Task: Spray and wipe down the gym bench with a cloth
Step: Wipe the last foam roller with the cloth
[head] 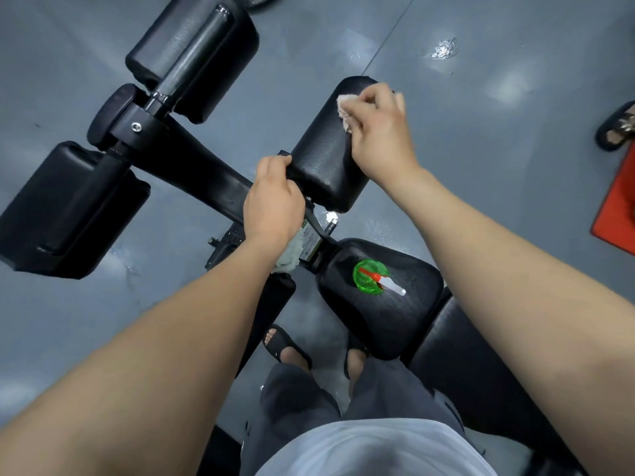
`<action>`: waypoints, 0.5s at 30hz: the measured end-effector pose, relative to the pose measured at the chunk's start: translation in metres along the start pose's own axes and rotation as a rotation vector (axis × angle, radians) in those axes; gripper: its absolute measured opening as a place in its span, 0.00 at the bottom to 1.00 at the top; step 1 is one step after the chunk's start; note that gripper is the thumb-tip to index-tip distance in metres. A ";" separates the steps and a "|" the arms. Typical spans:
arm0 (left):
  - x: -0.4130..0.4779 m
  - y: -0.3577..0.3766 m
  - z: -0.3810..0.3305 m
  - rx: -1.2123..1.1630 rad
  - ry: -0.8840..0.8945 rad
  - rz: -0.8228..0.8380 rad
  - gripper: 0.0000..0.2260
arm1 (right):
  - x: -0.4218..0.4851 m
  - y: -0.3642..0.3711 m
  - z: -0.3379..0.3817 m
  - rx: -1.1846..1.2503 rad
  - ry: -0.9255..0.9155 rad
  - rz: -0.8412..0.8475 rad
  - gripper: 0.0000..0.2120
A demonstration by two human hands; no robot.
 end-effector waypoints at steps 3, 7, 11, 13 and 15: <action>0.001 0.001 0.000 0.006 0.005 0.002 0.19 | -0.018 0.002 0.023 0.047 -0.075 -0.011 0.10; 0.001 0.000 -0.001 0.004 0.005 0.003 0.19 | -0.054 0.010 0.049 0.149 -0.190 0.004 0.11; -0.001 -0.002 -0.003 -0.016 0.025 -0.012 0.19 | -0.072 0.010 0.047 0.172 -0.215 0.061 0.09; 0.000 -0.003 -0.001 -0.016 0.011 -0.020 0.19 | -0.079 0.007 0.035 0.171 -0.192 0.083 0.08; 0.001 -0.002 0.000 -0.013 -0.004 -0.024 0.19 | -0.088 0.005 0.025 0.175 -0.162 0.089 0.08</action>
Point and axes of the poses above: each hand's wrist, its own x-axis towards the middle knuckle, its own y-axis out of the palm, z = x × y, the point moved 10 cm from there along x, towards the middle knuckle, and after that the axes turned 3 degrees about -z, right-handed, at the moved point
